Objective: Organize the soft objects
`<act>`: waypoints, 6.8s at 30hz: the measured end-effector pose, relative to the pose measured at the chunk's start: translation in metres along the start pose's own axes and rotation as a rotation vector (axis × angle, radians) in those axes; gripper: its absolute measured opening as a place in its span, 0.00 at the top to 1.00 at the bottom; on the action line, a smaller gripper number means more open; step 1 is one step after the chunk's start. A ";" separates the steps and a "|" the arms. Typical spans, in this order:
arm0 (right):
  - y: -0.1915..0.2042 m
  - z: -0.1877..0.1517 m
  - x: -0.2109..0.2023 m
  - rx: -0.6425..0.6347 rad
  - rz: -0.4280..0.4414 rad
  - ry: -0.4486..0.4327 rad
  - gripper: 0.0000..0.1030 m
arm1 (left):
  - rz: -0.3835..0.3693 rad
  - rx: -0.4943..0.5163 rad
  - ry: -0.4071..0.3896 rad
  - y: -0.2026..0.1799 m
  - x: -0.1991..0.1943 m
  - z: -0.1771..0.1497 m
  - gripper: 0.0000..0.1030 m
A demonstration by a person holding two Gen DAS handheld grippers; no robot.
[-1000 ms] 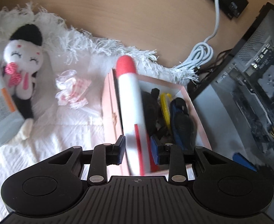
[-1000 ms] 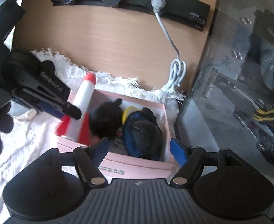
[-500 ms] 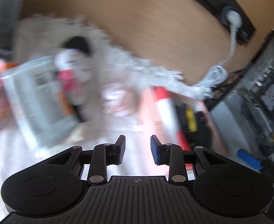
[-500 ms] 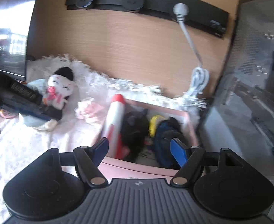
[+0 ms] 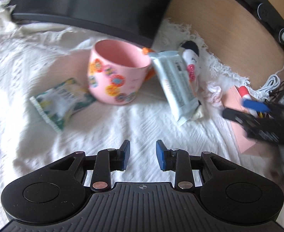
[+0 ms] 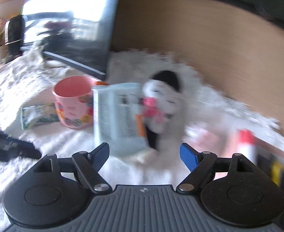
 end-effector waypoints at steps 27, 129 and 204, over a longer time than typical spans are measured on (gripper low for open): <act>-0.002 -0.093 -0.087 0.033 -0.181 0.166 0.27 | -0.179 0.185 0.023 -0.052 0.025 0.024 0.69; -0.136 -0.150 -0.188 0.136 -0.606 0.081 0.96 | -0.410 0.259 0.233 -0.205 0.042 -0.068 0.78; -0.129 -0.181 -0.181 0.096 -0.362 -0.016 0.30 | -0.105 0.583 0.201 -0.268 0.069 -0.102 0.21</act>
Point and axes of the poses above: each gripper's, at about its wrist camera, not at the fingertips, and x roughly the way its jaws point, y to its left, z to its top, the point moved 7 cm from there along x, roughly the way its jaws point, and after that the axes turned 8 degrees about x, right-handed, at the moved point
